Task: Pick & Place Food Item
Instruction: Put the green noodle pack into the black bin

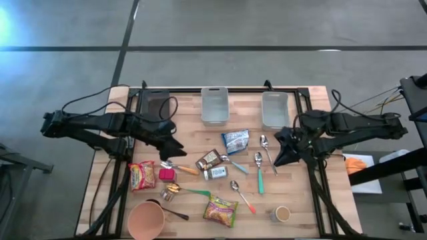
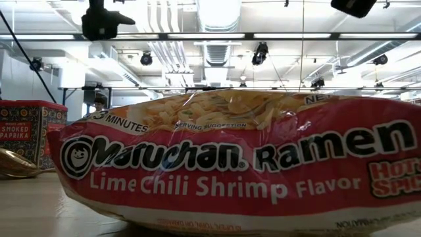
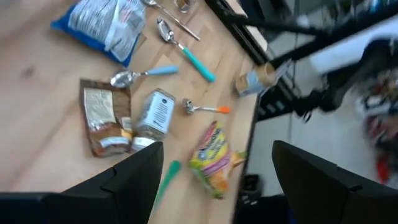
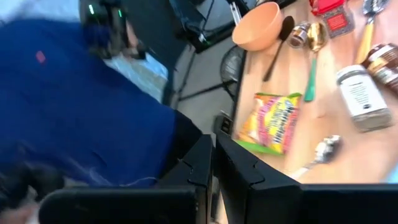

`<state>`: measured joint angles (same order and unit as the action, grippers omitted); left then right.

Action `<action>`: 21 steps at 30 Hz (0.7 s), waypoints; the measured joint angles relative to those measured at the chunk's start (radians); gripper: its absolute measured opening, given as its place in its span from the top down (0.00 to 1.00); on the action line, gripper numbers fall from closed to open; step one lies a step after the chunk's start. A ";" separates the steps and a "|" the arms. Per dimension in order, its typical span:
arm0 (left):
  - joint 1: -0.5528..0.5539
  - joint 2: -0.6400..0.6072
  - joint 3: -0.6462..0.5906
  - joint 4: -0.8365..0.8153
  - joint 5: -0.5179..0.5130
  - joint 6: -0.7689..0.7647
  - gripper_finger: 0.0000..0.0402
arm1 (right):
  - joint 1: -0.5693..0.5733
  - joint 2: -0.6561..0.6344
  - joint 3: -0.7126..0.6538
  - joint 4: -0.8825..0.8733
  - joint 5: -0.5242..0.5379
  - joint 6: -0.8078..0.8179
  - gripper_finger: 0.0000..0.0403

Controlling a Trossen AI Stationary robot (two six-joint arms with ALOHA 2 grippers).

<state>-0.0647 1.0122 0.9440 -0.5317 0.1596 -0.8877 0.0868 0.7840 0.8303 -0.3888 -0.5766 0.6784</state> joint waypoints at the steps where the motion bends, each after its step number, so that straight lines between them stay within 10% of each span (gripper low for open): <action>1: 0.000 0.000 0.000 0.006 -0.001 -0.049 0.25 | 0.000 0.004 0.000 0.022 0.000 0.044 0.95; 5: -0.007 0.001 0.000 0.044 -0.002 -0.205 0.25 | 0.000 0.019 0.000 0.071 0.001 0.239 0.95; 21: -0.026 0.202 0.000 0.113 0.049 -0.456 0.25 | -0.002 0.189 0.000 0.074 0.088 0.137 0.95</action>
<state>-0.0906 1.2147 0.9436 -0.4187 0.2084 -1.3441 0.0849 0.9728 0.8303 -0.3146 -0.4883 0.8152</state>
